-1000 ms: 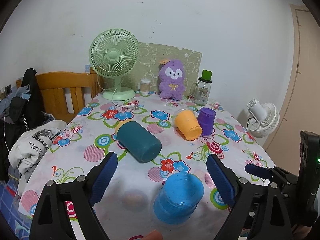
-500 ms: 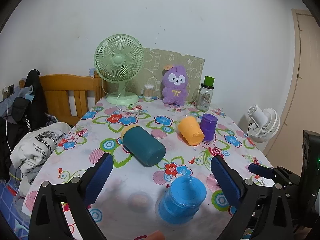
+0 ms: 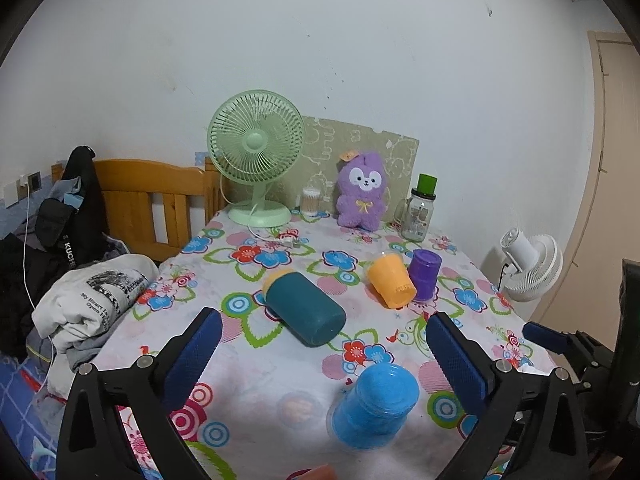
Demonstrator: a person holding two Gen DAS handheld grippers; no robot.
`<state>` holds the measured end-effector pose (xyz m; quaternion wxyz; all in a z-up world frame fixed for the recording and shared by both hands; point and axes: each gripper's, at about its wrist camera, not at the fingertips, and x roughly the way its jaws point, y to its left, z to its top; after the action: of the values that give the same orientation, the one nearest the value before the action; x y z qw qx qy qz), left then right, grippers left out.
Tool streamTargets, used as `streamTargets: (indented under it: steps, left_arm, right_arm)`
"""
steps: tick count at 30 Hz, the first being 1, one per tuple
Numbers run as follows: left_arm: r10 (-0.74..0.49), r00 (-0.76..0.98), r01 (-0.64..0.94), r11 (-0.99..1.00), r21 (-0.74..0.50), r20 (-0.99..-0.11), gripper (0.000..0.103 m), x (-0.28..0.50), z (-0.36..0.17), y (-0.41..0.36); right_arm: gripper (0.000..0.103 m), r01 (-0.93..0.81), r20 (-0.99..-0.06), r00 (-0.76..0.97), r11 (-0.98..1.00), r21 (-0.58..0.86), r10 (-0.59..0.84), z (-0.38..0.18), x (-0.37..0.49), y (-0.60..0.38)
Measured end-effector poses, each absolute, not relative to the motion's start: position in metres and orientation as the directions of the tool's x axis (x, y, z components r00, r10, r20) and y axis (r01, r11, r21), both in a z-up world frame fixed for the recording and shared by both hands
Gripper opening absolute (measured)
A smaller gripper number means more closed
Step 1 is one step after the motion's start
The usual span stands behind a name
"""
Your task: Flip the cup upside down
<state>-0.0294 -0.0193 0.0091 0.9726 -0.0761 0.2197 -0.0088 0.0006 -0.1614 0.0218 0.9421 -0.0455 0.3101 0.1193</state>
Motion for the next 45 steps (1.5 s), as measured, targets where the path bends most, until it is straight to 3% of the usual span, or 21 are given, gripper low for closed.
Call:
streamTargets:
  steps: [17,31,45]
  left_arm:
    - [-0.016,0.933,-0.035,0.990,-0.133,-0.360,0.103,-0.038,0.037,-0.009]
    - [0.040,0.963,-0.073,0.991,-0.114,-0.268,0.103,-0.044,0.064,0.010]
    - [0.048,0.962,-0.075,0.993,-0.091,-0.269,0.103,-0.047,0.061,0.005]
  right_arm:
    - [0.103,-0.207,-0.453,0.879,0.975,-0.077,0.151,0.079,-0.019,-0.143]
    - [0.103,-0.123,-0.395,0.915,0.988,-0.094,0.076,0.105,-0.018,-0.135]
    - [0.103,-0.110,-0.363,0.930,0.986,-0.126,0.058,0.108,-0.026,-0.131]
